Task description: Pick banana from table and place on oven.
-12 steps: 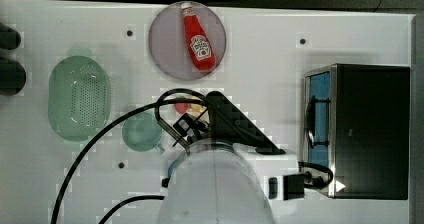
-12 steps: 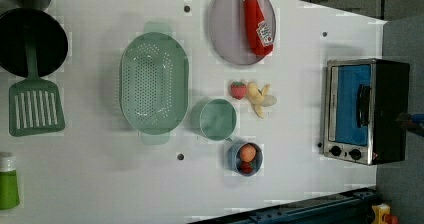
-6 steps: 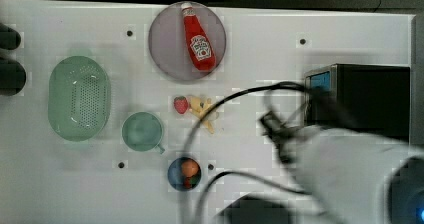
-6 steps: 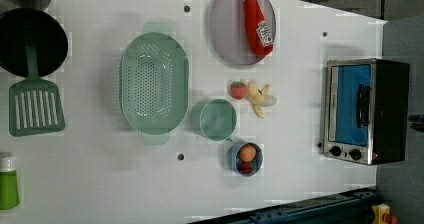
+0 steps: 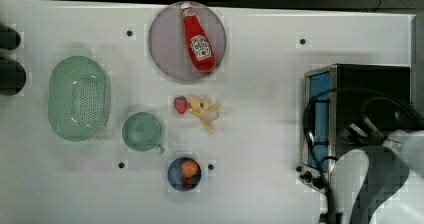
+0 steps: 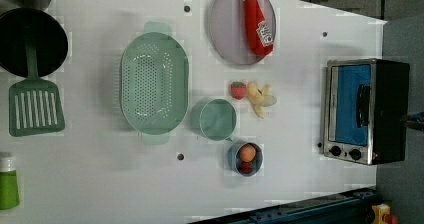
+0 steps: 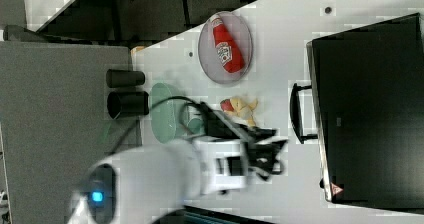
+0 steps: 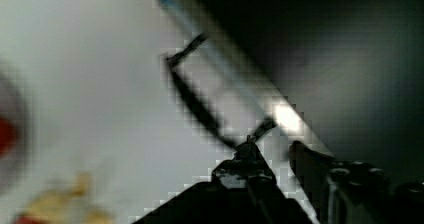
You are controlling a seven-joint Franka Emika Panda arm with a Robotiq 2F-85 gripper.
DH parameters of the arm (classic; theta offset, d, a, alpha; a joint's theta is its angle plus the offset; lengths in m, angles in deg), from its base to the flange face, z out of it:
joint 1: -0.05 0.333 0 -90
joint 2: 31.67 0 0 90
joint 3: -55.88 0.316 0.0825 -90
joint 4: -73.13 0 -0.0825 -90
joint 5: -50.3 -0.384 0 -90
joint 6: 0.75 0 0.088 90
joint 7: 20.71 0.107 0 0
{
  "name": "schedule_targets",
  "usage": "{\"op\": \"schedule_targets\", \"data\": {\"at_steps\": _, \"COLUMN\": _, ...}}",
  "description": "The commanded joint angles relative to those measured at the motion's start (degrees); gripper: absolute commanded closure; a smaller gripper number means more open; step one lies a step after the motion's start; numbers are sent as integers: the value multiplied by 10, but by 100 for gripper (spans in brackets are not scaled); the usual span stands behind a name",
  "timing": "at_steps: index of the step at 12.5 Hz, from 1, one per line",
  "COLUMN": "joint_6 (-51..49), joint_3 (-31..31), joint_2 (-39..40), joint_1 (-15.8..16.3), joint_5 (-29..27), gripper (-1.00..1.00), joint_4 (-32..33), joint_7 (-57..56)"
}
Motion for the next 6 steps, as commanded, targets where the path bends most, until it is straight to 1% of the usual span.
{"op": "schedule_targets", "data": {"at_steps": 1, "joint_6": 41, "joint_3": -38, "joint_2": 35, "joint_1": 1, "joint_5": 4, "gripper": 50, "joint_4": -54, "joint_7": -173}}
{"op": "schedule_targets", "data": {"at_steps": 5, "joint_6": 40, "joint_3": -57, "joint_2": 105, "joint_1": -1, "joint_5": 2, "gripper": 50, "joint_4": -104, "joint_7": -237}}
{"op": "schedule_targets", "data": {"at_steps": 6, "joint_6": 40, "joint_3": -57, "joint_2": 111, "joint_1": -1, "joint_5": 1, "gripper": 44, "joint_4": -109, "joint_7": -241}}
